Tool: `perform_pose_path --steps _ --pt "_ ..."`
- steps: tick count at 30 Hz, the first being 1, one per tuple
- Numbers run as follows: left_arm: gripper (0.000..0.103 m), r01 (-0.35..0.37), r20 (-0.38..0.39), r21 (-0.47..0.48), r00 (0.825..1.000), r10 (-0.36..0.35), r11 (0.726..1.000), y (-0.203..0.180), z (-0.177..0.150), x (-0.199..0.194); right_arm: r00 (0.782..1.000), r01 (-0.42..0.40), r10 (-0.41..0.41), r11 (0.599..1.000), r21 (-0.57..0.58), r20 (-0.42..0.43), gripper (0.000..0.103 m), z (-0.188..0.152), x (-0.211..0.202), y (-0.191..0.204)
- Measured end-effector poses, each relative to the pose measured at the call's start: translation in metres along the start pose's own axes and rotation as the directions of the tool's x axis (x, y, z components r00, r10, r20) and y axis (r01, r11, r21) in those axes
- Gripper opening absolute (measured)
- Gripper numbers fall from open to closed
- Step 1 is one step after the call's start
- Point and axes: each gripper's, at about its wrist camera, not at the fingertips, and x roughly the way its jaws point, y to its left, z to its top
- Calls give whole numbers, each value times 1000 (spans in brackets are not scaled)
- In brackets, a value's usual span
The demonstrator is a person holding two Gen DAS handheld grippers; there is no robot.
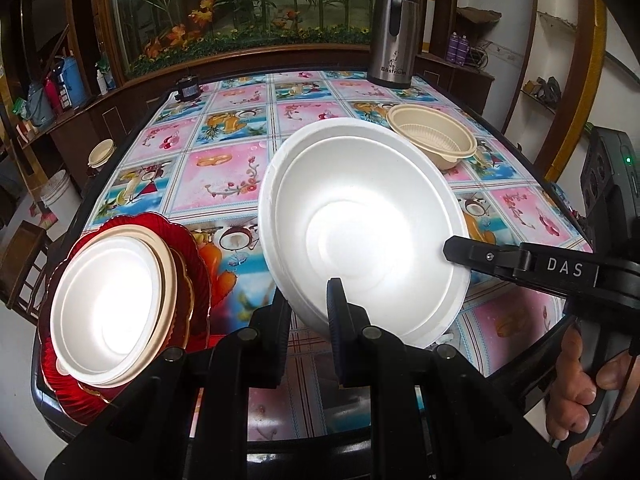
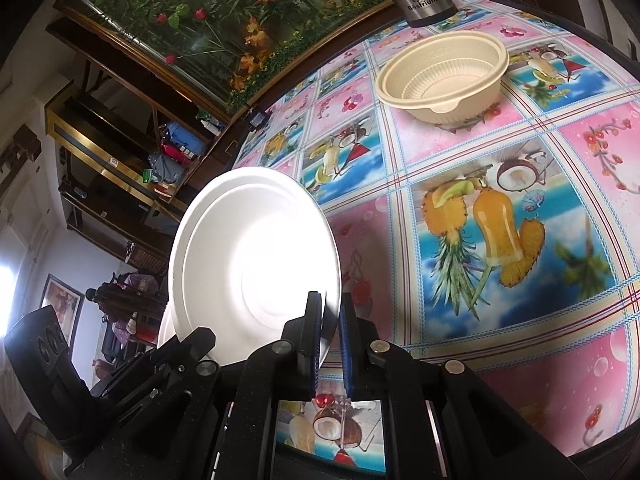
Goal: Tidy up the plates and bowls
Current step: 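Carry the white bowl with the right gripper over the plate stack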
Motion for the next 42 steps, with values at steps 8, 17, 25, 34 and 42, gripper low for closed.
perform_pose_path --steps 8,17,25,34,42 --pt "16 7 15 3 1000 -7 1000 1 0 -10 1000 -12 12 1000 -6 4 9 0 -4 5" --pt "15 -1 44 11 999 0 1000 1 1 -23 1000 -26 27 1000 -11 10 10 0 -4 9" --pt "15 -12 61 5 998 11 1000 6 2 -28 999 -42 42 999 -21 14 10 1 -5 17" --pt "15 -28 69 -10 997 29 1000 15 3 -28 999 -48 49 998 -28 11 10 1 -2 26" --pt "15 -47 87 -37 995 50 998 31 4 -31 999 -53 54 997 -56 6 12 5 3 45"
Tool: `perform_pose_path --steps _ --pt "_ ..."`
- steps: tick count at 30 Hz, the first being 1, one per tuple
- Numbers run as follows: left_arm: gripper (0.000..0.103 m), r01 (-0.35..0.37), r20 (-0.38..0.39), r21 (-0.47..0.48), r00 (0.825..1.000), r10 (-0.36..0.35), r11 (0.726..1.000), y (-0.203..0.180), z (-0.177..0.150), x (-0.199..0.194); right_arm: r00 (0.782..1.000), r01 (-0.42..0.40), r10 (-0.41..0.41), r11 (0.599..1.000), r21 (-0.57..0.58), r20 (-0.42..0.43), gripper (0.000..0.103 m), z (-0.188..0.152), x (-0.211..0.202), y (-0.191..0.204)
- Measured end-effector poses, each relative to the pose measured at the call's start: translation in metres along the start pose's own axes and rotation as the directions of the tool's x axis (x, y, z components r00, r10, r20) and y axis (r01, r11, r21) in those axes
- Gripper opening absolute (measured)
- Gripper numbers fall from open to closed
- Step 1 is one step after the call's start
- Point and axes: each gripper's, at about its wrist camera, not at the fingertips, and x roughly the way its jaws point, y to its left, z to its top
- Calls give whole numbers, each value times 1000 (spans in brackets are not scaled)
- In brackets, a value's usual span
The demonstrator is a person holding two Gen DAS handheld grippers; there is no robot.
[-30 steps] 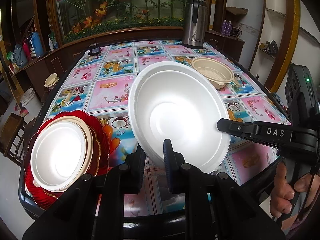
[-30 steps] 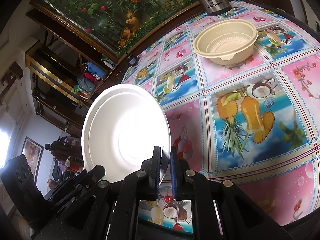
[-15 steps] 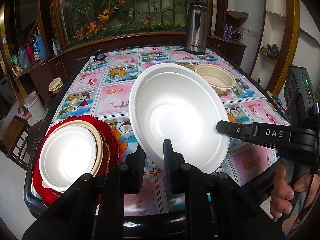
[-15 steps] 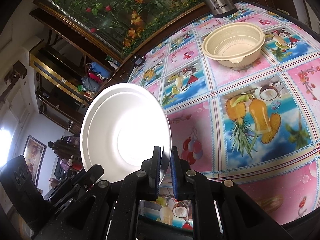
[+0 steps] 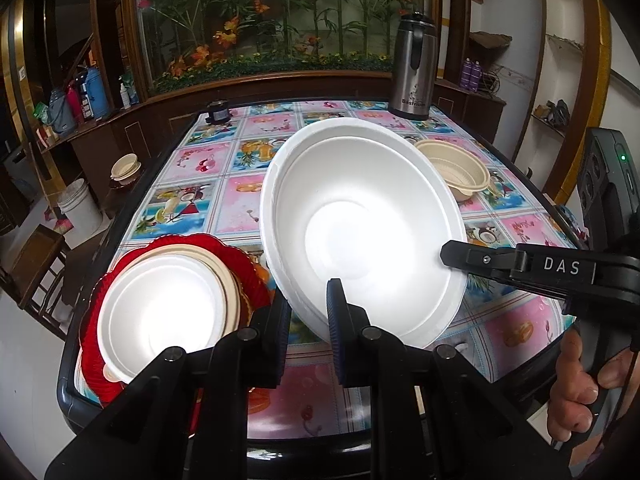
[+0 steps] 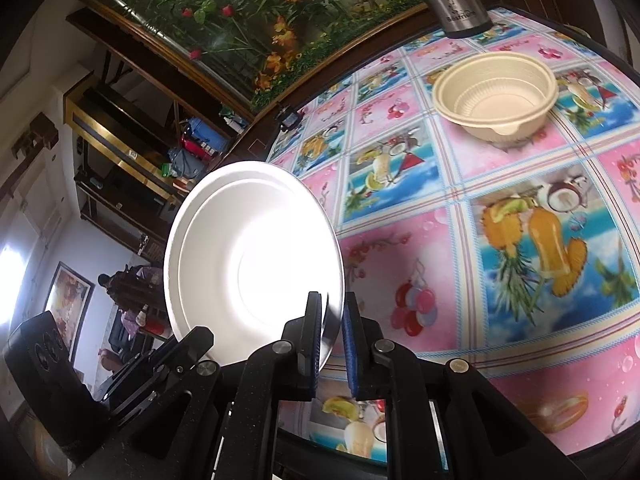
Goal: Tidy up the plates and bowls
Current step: 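Carry the white bowl with the right gripper over the plate stack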
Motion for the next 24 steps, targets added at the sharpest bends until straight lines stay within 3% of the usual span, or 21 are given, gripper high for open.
perform_pose_path --steps 14,24 --pt "15 -61 28 -104 998 64 993 51 4 -6 999 -33 30 996 -87 -30 12 12 28 52" --pt "15 -133 42 -202 989 145 970 107 6 -17 993 -92 82 986 -140 -81 12 13 61 103"
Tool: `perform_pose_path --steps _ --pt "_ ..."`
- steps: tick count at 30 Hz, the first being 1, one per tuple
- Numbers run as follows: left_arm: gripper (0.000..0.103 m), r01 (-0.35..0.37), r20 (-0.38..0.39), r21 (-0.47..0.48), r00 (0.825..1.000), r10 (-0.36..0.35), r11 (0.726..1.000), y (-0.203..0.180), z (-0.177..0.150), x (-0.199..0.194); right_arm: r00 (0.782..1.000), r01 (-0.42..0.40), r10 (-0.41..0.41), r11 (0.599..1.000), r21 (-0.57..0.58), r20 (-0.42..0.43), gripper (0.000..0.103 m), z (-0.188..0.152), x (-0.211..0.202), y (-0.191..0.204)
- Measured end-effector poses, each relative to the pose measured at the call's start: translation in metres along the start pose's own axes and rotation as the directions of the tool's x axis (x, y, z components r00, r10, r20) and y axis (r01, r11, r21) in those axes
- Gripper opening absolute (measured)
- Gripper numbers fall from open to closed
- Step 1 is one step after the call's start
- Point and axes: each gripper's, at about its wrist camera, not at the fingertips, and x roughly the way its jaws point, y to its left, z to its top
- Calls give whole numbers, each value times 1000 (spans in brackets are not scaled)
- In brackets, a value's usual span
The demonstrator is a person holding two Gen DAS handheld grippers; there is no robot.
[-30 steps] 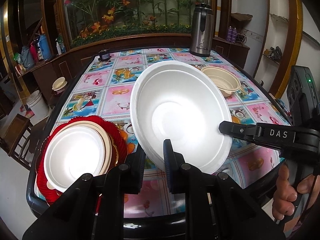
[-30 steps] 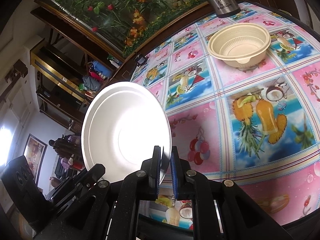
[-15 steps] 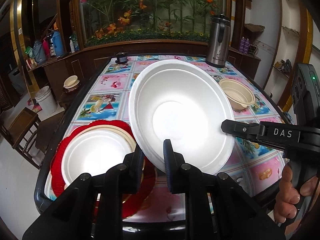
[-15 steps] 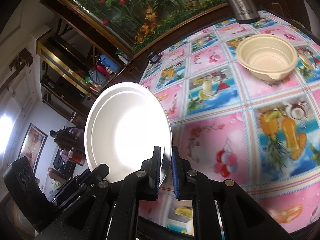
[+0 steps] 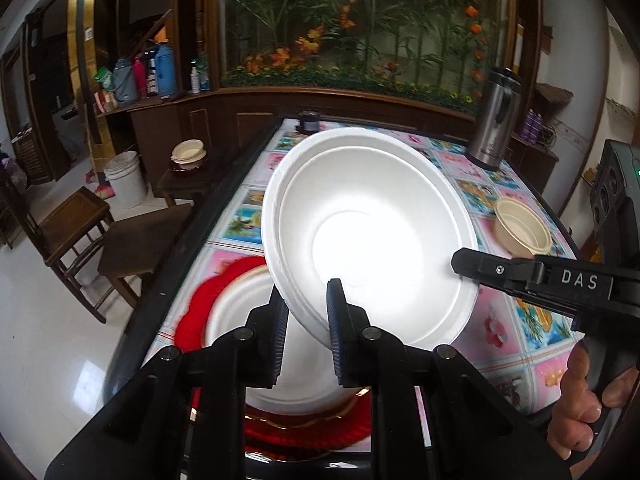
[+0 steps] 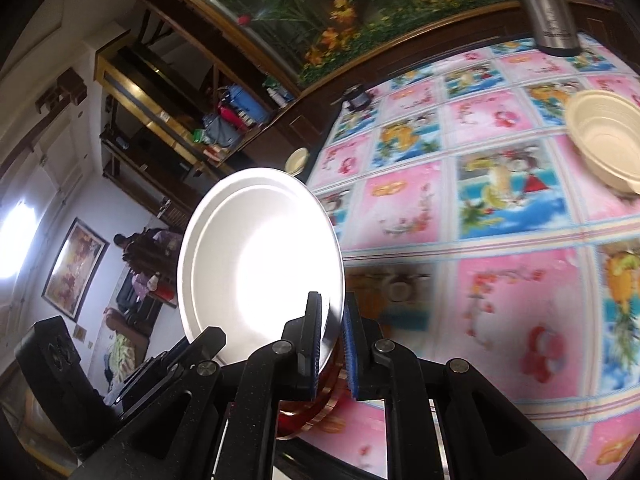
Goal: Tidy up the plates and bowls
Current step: 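Carry the white bowl with the right gripper over the plate stack, then lower the white bowl onto the stack and open the right gripper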
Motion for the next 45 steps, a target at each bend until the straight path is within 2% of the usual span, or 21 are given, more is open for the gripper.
perform_pose_path --steps 5,10,20,45 --pt "15 -51 24 -49 998 52 998 29 4 -9 999 -35 34 997 -67 -26 12 -2 17 37" --pt "15 -75 7 -55 997 75 996 36 -5 -6 997 -64 60 993 -99 -46 13 -10 24 53" --pt "16 -78 -56 -38 996 76 996 30 -21 10 993 -44 38 997 -56 -114 14 -29 44 34" --pt "16 -89 -103 -29 991 85 996 34 -33 21 988 -41 37 999 -23 -147 14 -40 49 27"
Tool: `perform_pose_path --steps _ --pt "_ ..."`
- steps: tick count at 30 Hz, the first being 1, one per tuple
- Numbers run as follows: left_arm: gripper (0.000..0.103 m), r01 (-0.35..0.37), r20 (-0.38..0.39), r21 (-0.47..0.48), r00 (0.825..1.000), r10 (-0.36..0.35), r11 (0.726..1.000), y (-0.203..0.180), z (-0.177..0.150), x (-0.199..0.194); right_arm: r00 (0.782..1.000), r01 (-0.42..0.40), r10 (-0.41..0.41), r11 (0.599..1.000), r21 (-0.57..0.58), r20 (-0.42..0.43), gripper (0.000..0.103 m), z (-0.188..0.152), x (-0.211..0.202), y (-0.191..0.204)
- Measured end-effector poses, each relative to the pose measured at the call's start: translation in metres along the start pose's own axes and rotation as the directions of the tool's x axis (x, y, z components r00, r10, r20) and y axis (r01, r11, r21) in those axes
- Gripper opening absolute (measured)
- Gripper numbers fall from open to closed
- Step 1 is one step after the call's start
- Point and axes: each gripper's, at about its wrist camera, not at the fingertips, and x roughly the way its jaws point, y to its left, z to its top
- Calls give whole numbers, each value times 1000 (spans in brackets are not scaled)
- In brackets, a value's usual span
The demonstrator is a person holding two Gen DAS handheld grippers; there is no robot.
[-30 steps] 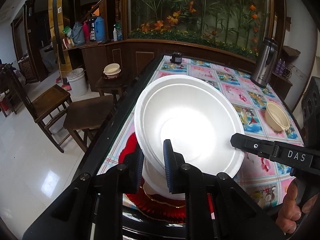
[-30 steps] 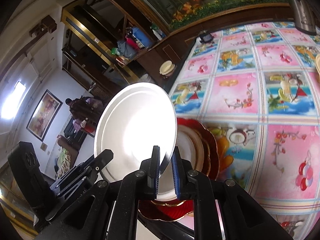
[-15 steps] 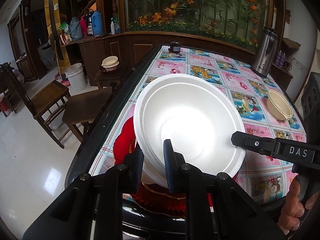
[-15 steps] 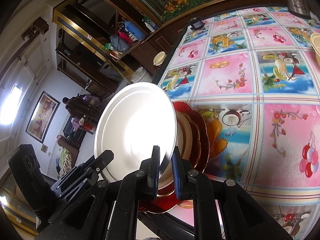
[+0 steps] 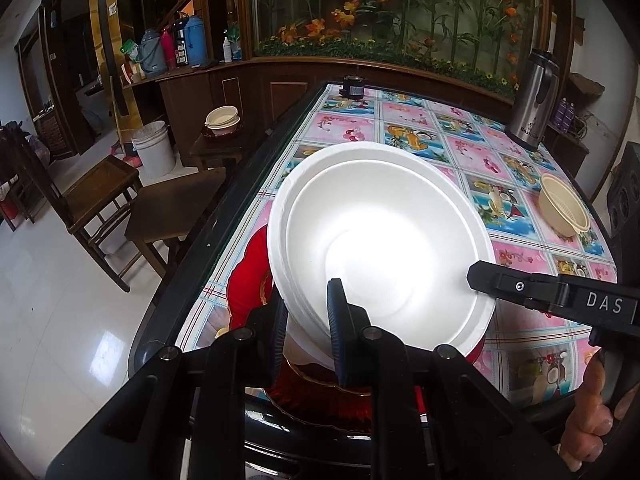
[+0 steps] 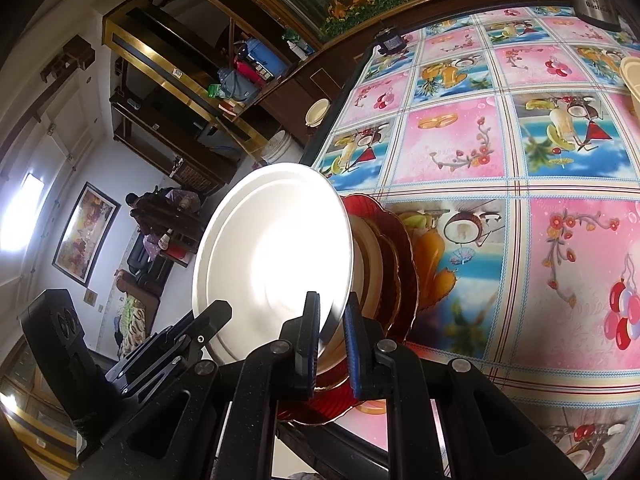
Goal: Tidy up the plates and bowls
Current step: 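Lower the white bowl onto the stack and open the right gripper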
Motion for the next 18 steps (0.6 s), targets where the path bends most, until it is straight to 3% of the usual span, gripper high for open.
perform_pose_path --steps 18 --pt "16 -12 -24 -5 1000 12 1000 2 -6 8 1000 -5 5 1000 15 -17 14 -3 6 -5"
